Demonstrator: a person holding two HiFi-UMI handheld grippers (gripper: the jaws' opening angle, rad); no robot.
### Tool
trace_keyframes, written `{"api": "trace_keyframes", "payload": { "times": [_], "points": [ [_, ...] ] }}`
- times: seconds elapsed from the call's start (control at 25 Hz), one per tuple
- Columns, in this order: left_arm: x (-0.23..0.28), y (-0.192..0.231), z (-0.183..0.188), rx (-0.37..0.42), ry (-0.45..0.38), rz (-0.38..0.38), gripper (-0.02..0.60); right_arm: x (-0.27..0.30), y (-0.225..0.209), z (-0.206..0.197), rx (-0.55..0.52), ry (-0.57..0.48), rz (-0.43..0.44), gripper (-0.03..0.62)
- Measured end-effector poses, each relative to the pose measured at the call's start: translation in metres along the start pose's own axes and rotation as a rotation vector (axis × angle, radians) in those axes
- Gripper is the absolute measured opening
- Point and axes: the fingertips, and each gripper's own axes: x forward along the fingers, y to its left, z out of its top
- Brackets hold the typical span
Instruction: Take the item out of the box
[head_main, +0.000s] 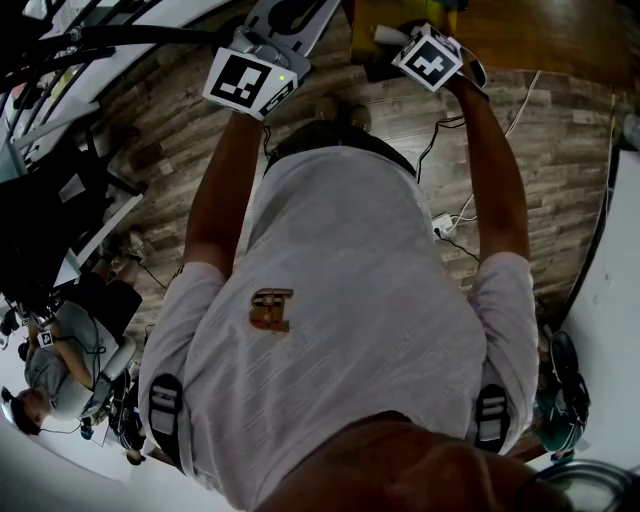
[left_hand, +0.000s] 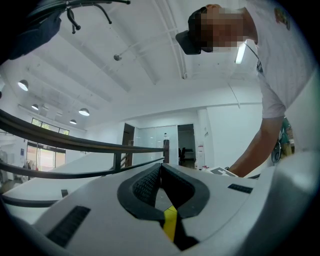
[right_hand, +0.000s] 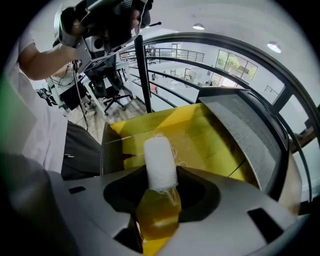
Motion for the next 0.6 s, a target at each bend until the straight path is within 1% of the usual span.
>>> {"api": "trace_keyframes", "payload": {
  "times": [0.12,0.28,0.48,0.6],
  "points": [
    [0.001,-0.003,0.0,0.0,0.0,-0.007,0.02,-0.002,0.0,-0.001,0.032,-0.031,-0.011,0.193],
    [0.002,-0.005,0.001,-0.003,0.0,-0.02,0.02,-0.013,-0.006,0.004,0.091,-0.111,-0.033,0.192],
    [0.007,-0.014,0.002,0.0,-0.002,-0.038,0.02,-0.041,-0.011,0.012,0.184,-0.279,-0.047,0.19],
    [0.008,-0.018,0.002,0.001,-0.003,-0.045,0.02,-0.059,-0.01,0.015,0.223,-0.373,-0.071,0.19]
  ]
}}
